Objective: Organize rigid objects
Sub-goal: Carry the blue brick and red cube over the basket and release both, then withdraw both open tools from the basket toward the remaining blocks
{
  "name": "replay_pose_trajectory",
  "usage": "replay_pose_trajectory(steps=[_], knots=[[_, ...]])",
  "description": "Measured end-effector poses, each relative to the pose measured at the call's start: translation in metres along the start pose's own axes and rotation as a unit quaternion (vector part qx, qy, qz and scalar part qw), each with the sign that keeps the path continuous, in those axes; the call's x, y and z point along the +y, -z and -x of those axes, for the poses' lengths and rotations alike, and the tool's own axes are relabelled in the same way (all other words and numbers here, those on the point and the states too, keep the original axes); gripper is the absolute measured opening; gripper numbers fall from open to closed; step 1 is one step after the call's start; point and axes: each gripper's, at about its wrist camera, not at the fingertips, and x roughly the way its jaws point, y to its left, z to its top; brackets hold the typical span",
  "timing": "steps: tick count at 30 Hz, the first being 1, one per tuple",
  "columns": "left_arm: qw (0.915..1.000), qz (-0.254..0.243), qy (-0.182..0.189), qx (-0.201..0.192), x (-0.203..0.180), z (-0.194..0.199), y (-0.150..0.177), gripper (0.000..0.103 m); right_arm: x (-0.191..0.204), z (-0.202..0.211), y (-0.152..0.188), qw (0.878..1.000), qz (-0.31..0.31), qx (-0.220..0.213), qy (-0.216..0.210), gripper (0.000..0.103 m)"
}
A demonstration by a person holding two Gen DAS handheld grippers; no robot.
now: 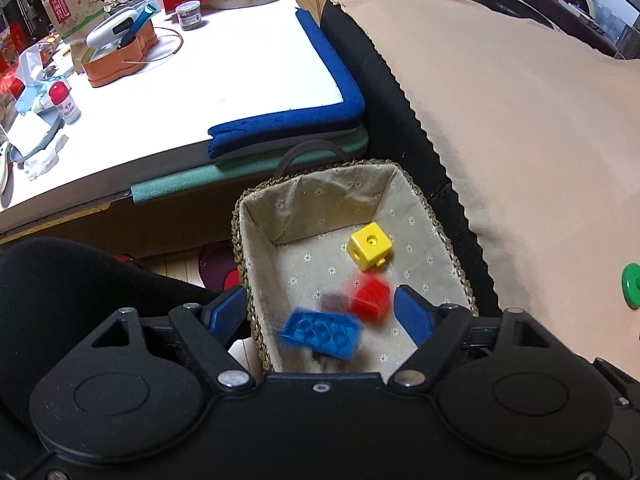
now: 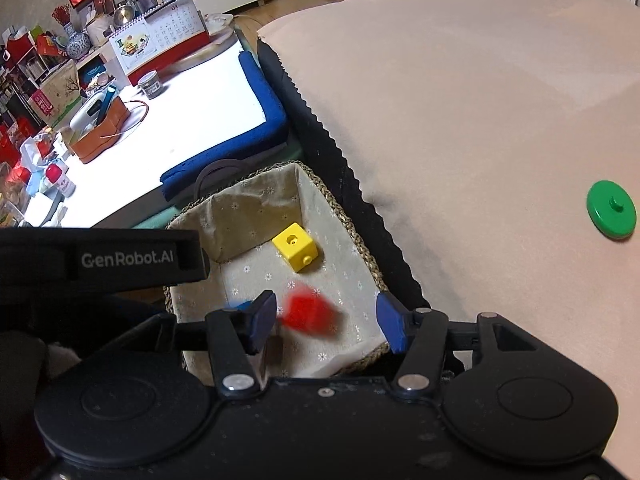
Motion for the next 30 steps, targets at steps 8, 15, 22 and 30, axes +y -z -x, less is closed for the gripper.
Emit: replay_pose_trajectory(steps=[8, 15, 22, 30], knots=[[1.0000, -0.007, -0.003, -0.003, -0.002, 0.003, 0.005, 0.077, -0.011, 0.006, 0.010, 1.000, -0.006, 0.001, 0.009, 0.055], [0.9999, -0.013, -0.004, -0.005, -0.004, 0.006, 0.010, 0.078, -0.016, 0.014, 0.018, 1.000, -0.002, -0.004, 0.013, 0.060], [0.9994, -0.022, -0.002, -0.025, -0.006, 0.015, 0.016, 0.078, -0.023, 0.025, 0.031, 1.000, 0.001, -0.013, 0.020, 0.061], [0.9981, -0.036, -0.009, -0.048, -0.010, 0.024, 0.021, 0.078, -0.032, 0.047, 0.044, 0.999, 0.000, -0.035, 0.015, 0.065]])
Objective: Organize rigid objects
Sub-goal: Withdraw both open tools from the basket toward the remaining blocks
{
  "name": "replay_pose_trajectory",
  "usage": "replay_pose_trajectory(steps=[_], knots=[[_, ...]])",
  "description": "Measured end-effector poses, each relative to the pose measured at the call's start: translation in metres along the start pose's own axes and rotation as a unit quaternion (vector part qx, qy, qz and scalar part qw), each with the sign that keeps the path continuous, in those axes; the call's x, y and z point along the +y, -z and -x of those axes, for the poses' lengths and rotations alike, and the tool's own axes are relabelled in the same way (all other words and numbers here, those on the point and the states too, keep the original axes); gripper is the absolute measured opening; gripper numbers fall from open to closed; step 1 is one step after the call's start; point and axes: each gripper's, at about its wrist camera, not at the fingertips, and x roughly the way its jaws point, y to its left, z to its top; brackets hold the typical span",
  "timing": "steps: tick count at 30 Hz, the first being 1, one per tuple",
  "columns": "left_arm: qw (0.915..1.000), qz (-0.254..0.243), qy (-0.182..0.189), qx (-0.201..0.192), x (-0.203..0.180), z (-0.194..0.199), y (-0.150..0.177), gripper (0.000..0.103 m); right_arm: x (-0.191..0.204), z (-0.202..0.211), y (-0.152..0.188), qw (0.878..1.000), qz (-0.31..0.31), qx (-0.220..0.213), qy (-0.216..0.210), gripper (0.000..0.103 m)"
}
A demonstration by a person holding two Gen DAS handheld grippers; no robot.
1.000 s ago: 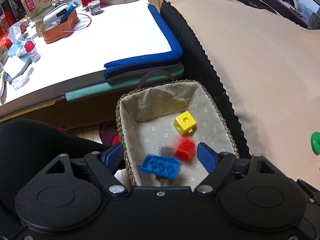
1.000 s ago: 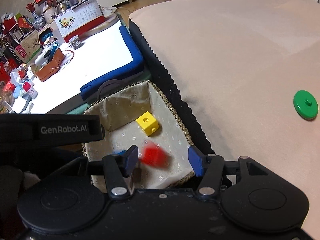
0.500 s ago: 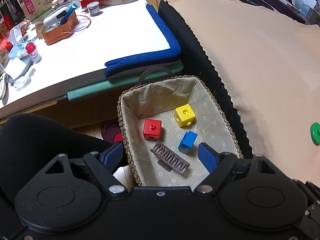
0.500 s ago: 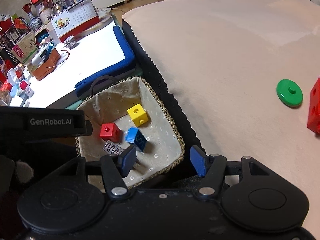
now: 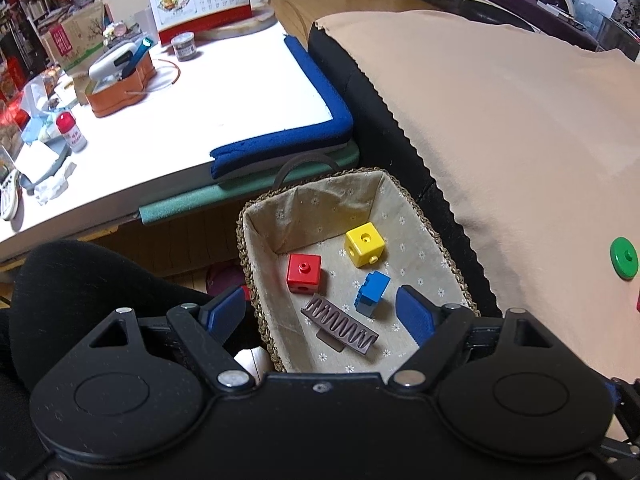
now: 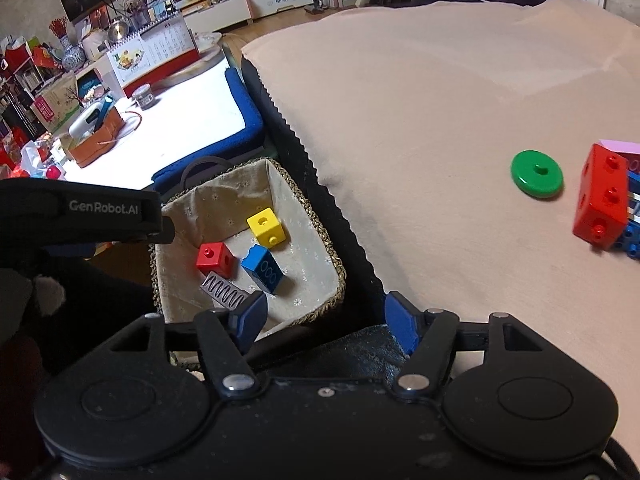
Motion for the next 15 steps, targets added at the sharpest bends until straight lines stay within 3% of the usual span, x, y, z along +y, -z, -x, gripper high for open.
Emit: replay_pose_trajectory(steps=[15], knots=[[0.9995, -0.019, -0.011, -0.022, -0.0054, 0.0057, 0.0032, 0.081, -0.0030, 0.0062, 0.0081, 1.000, 0.011, -0.008, 0.001, 0.070]])
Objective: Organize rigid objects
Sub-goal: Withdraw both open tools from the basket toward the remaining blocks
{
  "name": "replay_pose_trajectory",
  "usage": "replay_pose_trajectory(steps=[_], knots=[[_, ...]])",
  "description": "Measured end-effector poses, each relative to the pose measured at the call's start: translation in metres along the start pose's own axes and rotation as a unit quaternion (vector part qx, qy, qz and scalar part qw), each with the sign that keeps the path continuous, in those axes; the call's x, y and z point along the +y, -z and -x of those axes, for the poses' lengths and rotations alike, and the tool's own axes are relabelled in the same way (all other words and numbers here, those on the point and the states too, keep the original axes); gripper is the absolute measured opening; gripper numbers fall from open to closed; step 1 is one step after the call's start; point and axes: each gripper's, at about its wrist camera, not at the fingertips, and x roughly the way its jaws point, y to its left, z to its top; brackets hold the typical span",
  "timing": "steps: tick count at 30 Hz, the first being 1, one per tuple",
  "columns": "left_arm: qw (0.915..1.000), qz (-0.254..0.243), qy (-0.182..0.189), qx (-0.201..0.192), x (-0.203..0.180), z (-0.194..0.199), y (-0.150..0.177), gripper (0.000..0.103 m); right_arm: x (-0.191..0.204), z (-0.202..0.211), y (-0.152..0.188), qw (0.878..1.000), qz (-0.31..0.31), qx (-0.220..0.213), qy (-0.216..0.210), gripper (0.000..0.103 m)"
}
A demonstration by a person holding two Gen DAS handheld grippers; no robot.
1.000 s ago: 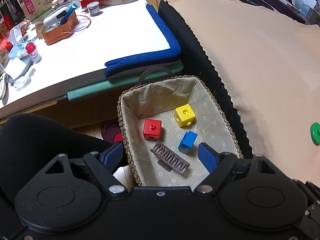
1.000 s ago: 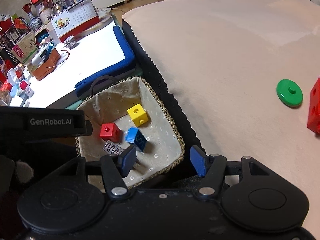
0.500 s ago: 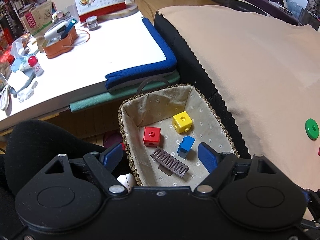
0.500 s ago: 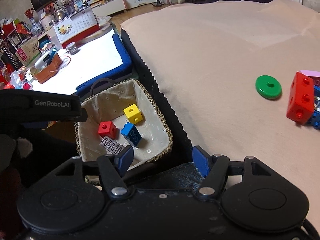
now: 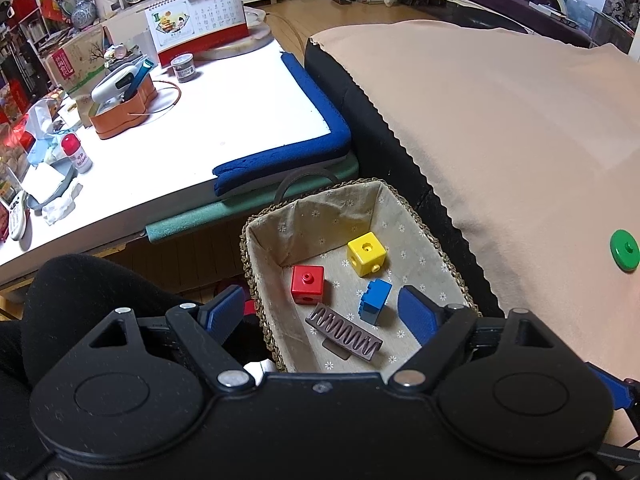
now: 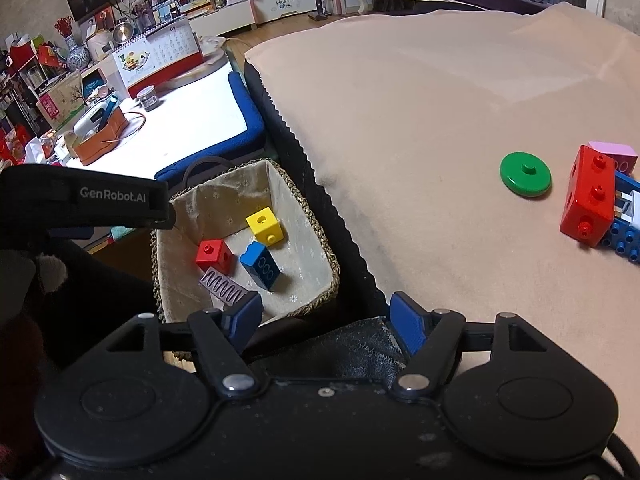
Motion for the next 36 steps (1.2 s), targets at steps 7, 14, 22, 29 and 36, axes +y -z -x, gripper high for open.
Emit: replay_pose_trajectory(steps=[7, 14, 22, 29, 36], knots=[[1.0000, -0.002, 0.004, -0.001, -0.001, 0.001, 0.000, 0.081, 0.000, 0.001, 0.000, 1.000, 0.002, -0.001, -0.001, 0.071], [0.9997, -0.020, 0.004, -0.010, -0.007, 0.004, 0.003, 0.081, -0.005, 0.006, -0.001, 1.000, -0.002, -0.008, 0.001, 0.073], [0.9992, -0.027, 0.026, -0.015, -0.012, 0.011, 0.009, 0.081, -0.028, 0.017, -0.007, 0.999, -0.022, -0.025, 0.014, 0.073], [0.9984, -0.026, 0.047, -0.016, -0.019, 0.016, 0.015, 0.081, -0.061, 0.033, -0.013, 0.997, -0.051, -0.048, 0.037, 0.075], [0.9982, -0.034, 0.048, -0.015, -0.026, 0.017, 0.019, 0.081, -0.104, 0.045, -0.016, 0.992, -0.089, -0.065, 0.063, 0.075]])
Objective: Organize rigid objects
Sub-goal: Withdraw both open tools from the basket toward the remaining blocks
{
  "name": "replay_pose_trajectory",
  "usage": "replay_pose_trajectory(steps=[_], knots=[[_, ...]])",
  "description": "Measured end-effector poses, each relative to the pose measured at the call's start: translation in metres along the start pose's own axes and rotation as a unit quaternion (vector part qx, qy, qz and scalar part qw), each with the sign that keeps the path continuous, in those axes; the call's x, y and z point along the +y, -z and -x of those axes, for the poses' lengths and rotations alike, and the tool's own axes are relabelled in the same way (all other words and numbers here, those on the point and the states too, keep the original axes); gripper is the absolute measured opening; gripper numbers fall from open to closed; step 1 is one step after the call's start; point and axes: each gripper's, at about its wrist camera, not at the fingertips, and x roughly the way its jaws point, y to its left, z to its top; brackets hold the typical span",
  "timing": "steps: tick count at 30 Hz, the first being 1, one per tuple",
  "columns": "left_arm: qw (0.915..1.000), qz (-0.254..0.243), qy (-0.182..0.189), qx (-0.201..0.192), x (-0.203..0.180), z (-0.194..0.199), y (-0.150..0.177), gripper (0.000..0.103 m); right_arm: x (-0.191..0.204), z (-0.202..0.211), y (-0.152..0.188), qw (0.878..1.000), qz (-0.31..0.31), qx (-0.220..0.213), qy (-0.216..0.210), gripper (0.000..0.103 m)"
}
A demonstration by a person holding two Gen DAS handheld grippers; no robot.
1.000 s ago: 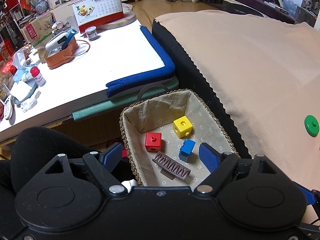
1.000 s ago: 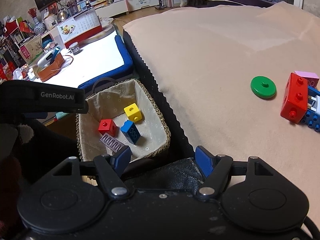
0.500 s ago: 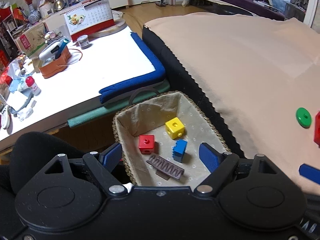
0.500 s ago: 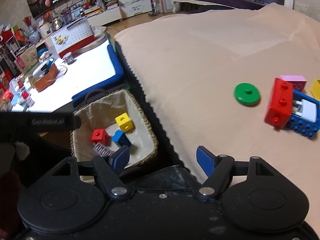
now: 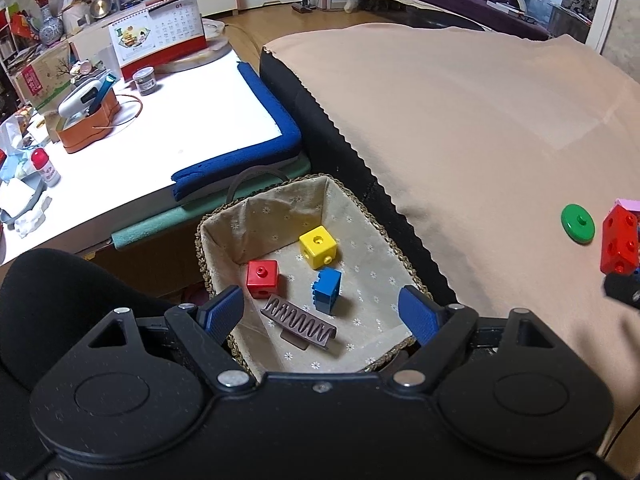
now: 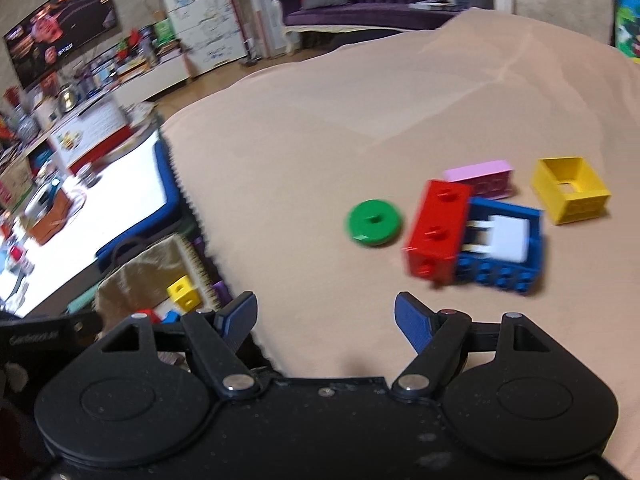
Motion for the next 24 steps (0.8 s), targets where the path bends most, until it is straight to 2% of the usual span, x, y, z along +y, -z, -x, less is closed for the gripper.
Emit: replay_pose_trajectory(steps=[6, 14, 19, 24], knots=[[0.9997, -0.024, 0.002, -0.007, -0.014, 0.003, 0.005, 0.081, -0.048, 0.010, -0.005, 0.999, -0.039, -0.013, 0.028, 0.076], [0.9965, -0.083, 0.006, 0.000, -0.051, -0.001, 0.013, 0.081, -0.129, 0.020, -0.009, 0.992, -0.095, -0.029, 0.082, 0.077], [0.9939, -0.101, 0.042, 0.009, -0.084, -0.005, 0.014, 0.081, -0.177, 0.027, -0.010, 0.984, -0.134, -0.042, 0.111, 0.077], [0.9887, -0.137, 0.061, 0.013, -0.131, -0.008, 0.011, 0.081, -0.209, 0.030, -0.013, 0.978, -0.155, -0.051, 0.129, 0.077]])
